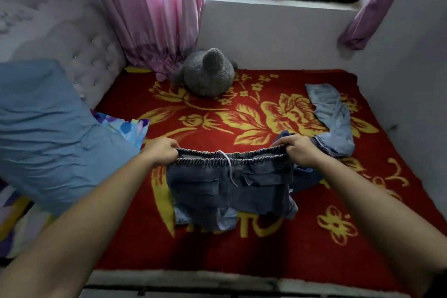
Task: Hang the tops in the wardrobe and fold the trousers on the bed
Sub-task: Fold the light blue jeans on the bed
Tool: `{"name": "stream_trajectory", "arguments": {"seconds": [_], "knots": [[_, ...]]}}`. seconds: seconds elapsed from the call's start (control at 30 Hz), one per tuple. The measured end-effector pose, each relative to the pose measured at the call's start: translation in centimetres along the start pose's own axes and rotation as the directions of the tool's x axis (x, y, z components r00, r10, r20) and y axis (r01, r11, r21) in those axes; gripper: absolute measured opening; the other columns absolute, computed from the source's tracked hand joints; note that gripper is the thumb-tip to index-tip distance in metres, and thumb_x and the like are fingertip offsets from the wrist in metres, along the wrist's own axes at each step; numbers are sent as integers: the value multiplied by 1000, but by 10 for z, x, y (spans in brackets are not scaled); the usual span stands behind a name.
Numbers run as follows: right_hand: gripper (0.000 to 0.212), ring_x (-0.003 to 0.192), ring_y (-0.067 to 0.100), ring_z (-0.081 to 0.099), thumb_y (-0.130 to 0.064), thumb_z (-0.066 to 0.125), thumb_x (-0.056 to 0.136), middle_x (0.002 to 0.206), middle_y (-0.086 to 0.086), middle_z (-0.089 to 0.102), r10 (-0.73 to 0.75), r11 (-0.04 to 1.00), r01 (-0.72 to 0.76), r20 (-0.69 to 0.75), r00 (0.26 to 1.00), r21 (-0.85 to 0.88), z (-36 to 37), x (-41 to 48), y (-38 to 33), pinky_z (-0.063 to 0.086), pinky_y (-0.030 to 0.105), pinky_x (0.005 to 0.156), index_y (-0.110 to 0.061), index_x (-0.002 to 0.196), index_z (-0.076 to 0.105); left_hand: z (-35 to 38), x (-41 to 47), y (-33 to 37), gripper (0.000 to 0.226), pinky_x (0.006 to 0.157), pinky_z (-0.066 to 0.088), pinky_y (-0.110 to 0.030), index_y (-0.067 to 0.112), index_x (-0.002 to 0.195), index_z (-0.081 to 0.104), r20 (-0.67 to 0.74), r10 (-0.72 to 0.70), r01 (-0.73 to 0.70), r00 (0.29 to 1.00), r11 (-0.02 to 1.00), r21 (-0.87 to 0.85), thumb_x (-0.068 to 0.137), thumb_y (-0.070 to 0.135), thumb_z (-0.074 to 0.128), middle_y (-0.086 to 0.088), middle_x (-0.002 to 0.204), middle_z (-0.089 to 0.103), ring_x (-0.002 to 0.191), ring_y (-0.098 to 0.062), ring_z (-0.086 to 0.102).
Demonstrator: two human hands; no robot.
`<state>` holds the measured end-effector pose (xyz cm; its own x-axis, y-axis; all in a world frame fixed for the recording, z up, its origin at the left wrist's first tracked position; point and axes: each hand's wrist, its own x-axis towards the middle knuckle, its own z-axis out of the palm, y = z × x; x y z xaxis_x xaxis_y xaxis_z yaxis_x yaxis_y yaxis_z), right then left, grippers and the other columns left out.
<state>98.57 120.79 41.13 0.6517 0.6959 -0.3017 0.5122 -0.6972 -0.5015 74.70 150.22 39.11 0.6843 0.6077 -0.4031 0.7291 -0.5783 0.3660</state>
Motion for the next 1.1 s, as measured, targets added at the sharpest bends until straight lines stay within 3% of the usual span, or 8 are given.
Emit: {"name": "stream_trajectory", "arguments": {"seconds": [0.13, 0.23, 0.33, 0.43, 0.57, 0.73, 0.93, 1.1], "knots": [[30, 117, 18, 52, -26, 55, 95, 125, 1, 57, -77, 986, 94, 122, 989, -136, 30, 5, -4, 37, 27, 91, -28, 123, 66, 19, 19, -48, 31, 68, 53, -36, 25, 98, 70, 281, 4, 30, 960, 993, -115, 72, 14, 56, -10, 90, 73, 81, -31, 72], [47, 109, 18, 51, -34, 67, 84, 120, 0, 50, -128, 943, 190, 227, 965, -275, 44, 13, -3, 44, 34, 95, -27, 130, 58, 32, 34, -63, 41, 77, 58, -41, 25, 103, 66, 395, 73, -40, 916, 995, -91, 78, 56, 70, -1, 96, 71, 86, -25, 71], [19, 95, 26, 61, -28, 63, 90, 102, 4, 64, -145, 867, 237, 234, 961, -439, 50, 33, 3, 49, 40, 81, -20, 107, 64, 33, 39, -56, 68, 56, 44, -32, 23, 91, 73, 485, 47, -22, 873, 998, -57, 62, 83, 63, 0, 69, 57, 58, -19, 56], [8, 83, 31, 59, -21, 56, 94, 86, 7, 62, -81, 861, 184, 229, 970, -475, 38, 66, 3, 41, 38, 67, -16, 88, 54, 24, 51, -50, 67, 56, 48, -28, 7, 96, 73, 497, 20, 106, 867, 969, -224, 66, 66, 77, -4, 73, 56, 61, -16, 60], [9, 95, 31, 58, -18, 56, 96, 102, 13, 63, -71, 923, 91, 66, 995, -375, -11, 128, -12, 39, 32, 73, -10, 98, 57, -24, 83, -6, 22, 58, 59, -26, -3, 103, 69, 218, -82, 217, 972, 658, -721, 82, 0, 75, -13, 87, 69, 73, -17, 69], [31, 120, 40, 53, -13, 58, 94, 125, 26, 58, -170, 976, 98, -401, 900, -194, -128, 177, -67, 38, 36, 99, -4, 124, 61, -140, 120, 78, 28, 43, 51, -17, 10, 77, 62, -195, -186, -87, 963, 471, -878, 83, -17, 61, 0, 52, 65, 44, -8, 60], [34, 117, 38, 53, -8, 49, 93, 124, 24, 57, -331, 937, 293, -758, 561, -193, -260, 161, -130, 37, 34, 99, -6, 126, 60, -293, 92, 155, 34, 58, 50, -14, 24, 81, 57, -707, -88, -588, 702, 488, -645, 78, -7, 70, 4, 79, 57, 64, -3, 55], [36, 114, 32, 51, -7, 44, 91, 121, 21, 55, -389, 878, 419, -853, 347, -230, -304, 131, -173, 29, 18, 89, -5, 124, 57, -358, 55, 178, 36, 66, 48, -11, 26, 87, 57, -854, -93, -752, 511, 433, -497, 76, -8, 62, 6, 85, 52, 72, -2, 52]]}}
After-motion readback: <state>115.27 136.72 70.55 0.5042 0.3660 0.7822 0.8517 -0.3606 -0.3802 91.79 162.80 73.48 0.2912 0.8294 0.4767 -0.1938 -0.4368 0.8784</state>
